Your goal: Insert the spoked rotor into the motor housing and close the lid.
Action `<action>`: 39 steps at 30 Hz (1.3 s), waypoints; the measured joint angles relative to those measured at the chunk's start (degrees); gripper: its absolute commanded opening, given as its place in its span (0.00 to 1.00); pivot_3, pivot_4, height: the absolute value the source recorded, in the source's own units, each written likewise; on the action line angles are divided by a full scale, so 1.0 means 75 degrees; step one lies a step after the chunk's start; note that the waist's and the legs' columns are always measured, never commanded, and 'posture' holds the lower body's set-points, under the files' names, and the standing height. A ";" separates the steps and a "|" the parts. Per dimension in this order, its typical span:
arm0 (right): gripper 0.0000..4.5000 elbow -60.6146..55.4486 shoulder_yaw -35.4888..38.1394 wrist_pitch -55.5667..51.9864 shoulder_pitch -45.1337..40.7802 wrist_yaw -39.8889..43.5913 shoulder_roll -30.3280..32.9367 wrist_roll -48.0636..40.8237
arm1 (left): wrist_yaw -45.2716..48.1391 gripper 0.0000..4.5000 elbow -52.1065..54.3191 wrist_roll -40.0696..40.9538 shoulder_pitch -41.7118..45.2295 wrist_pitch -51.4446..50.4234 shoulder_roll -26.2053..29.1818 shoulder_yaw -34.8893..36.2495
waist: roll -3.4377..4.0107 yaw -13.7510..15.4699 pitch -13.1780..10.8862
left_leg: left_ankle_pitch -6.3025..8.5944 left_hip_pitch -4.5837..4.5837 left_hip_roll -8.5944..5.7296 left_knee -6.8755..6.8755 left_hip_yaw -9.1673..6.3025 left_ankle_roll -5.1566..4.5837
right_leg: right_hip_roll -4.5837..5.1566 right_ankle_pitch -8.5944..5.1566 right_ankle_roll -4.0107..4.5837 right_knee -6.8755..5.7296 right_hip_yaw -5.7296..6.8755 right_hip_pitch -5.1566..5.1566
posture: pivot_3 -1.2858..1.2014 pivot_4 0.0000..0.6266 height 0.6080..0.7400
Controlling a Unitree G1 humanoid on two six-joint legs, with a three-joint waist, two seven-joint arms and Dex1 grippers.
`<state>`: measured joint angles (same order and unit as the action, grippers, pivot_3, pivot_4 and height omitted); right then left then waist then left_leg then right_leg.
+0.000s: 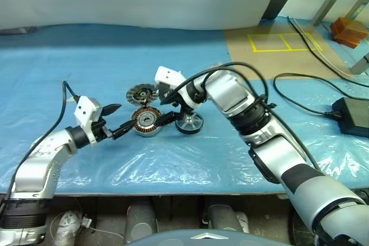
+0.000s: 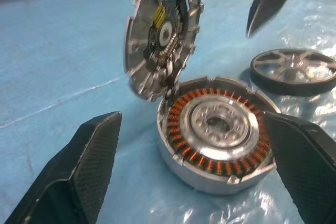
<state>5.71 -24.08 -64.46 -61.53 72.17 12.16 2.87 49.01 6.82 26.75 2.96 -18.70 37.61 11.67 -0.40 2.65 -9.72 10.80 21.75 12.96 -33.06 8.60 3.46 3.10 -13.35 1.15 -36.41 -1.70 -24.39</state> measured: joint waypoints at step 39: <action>0.98 -0.1995 0.2332 0.1542 0.3536 -0.3872 0.1305 -0.2048 | -0.2109 0.91 -0.5271 -0.2181 0.2308 0.2430 -0.1216 -0.0354 | 0.0041 0.0190 0.0032 | 0.0000 -0.0072 -0.0026 -0.0002 -0.0003 0.0000 | 0.0030 -0.0009 -0.0011 0.0002 -0.0017 0.0077 | 0.52 0.24 1.00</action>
<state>-9.25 -6.59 -52.89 -35.02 43.13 21.96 -12.49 33.19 -32.71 10.39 20.27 -0.48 28.50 9.01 -0.09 4.07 -9.48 10.80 21.22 12.76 -33.08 8.57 3.46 3.33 -13.41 1.07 -36.40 -1.82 -23.81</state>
